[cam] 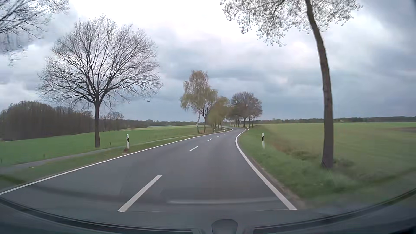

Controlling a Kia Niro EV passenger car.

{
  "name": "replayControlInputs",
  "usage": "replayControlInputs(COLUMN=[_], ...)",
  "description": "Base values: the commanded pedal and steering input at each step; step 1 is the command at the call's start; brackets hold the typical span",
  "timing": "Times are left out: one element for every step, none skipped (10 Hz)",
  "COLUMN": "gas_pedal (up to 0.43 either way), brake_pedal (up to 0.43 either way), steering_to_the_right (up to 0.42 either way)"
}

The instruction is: Follow the waypoints while adhering to traffic rules and regulations

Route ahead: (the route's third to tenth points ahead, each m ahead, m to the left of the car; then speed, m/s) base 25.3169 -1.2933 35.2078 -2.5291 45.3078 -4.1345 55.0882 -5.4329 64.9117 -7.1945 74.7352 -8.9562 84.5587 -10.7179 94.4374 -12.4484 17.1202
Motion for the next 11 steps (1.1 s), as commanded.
replayControlInputs(gas_pedal=[0.248,0.248,0.248,0.248,0.248,0.248,0.26,0.26,0.26,0.26,0.26], brake_pedal=[0.0,0.0,0.0,0.0,0.0,0.0,0.0,0.0,0.0,0.0,0.0], steering_to_the_right=[0.025,0.025,0.025,0.025,0.025,0.025,0.025,0.025,0.025,0.024,0.023])
